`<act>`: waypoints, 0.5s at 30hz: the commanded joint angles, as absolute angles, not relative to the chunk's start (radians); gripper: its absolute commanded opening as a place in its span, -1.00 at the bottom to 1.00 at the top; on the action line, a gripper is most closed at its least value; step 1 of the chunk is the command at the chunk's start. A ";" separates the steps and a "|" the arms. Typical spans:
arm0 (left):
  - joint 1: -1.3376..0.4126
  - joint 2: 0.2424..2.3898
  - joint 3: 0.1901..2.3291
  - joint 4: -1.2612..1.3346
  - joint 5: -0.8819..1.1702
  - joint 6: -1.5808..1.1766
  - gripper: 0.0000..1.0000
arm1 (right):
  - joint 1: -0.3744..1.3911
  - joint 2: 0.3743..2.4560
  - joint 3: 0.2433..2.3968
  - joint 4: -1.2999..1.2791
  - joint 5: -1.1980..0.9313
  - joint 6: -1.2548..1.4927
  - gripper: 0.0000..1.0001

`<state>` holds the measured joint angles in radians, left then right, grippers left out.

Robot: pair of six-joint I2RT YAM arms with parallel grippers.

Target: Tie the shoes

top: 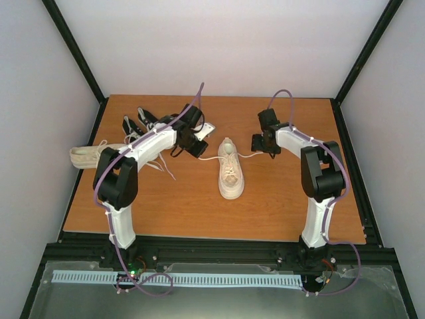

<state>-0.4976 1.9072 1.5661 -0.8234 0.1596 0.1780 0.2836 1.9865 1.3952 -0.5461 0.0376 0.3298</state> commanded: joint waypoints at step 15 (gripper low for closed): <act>-0.455 1.848 1.446 -0.697 0.230 -0.015 -0.98 | 0.281 2.071 1.365 -0.586 0.181 0.437 0.13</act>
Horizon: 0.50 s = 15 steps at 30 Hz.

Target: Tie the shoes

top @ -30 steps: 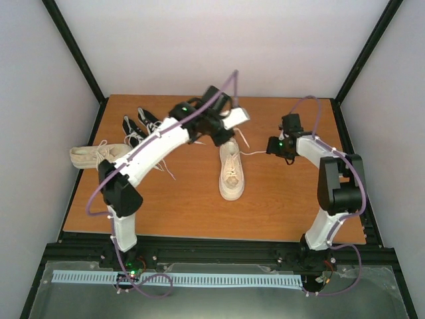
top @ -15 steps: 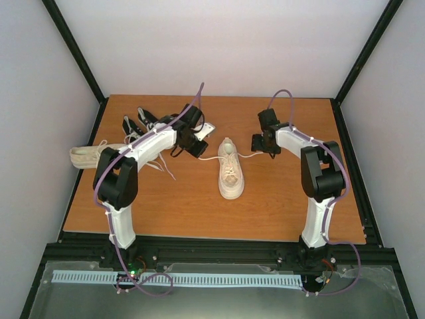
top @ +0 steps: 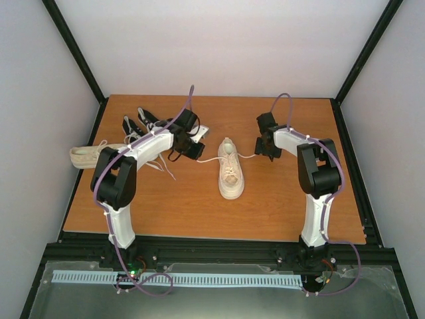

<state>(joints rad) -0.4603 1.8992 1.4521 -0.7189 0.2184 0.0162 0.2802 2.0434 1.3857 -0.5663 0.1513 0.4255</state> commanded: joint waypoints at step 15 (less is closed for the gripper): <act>-0.455 1.834 1.336 -0.779 0.315 0.082 -0.66 | 0.211 1.789 1.140 -0.510 0.188 0.358 -0.94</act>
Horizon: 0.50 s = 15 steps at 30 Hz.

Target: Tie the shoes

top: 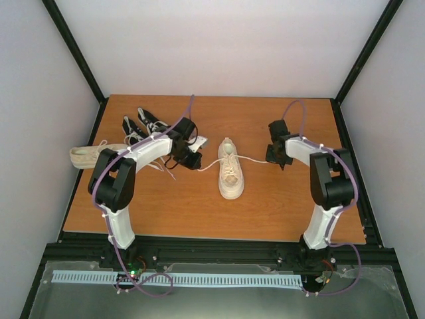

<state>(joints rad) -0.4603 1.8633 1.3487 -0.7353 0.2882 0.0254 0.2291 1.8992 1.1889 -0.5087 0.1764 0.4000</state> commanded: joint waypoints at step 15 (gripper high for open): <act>-0.388 1.975 1.536 -0.855 0.047 0.039 0.31 | 0.248 1.454 1.094 -0.603 0.159 0.275 -0.94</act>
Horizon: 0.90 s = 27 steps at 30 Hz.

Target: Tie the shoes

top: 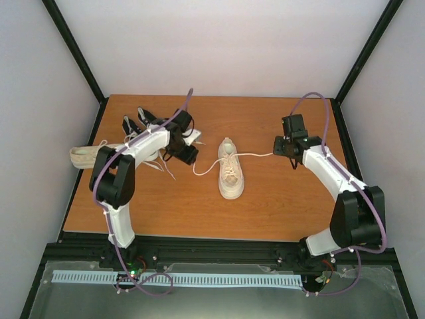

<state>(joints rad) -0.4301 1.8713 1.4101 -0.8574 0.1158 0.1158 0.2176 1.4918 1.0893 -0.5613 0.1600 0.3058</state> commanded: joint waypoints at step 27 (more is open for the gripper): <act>-0.384 2.059 1.662 -0.840 0.108 0.067 -0.98 | 0.318 1.167 1.079 -0.594 0.019 0.103 -0.94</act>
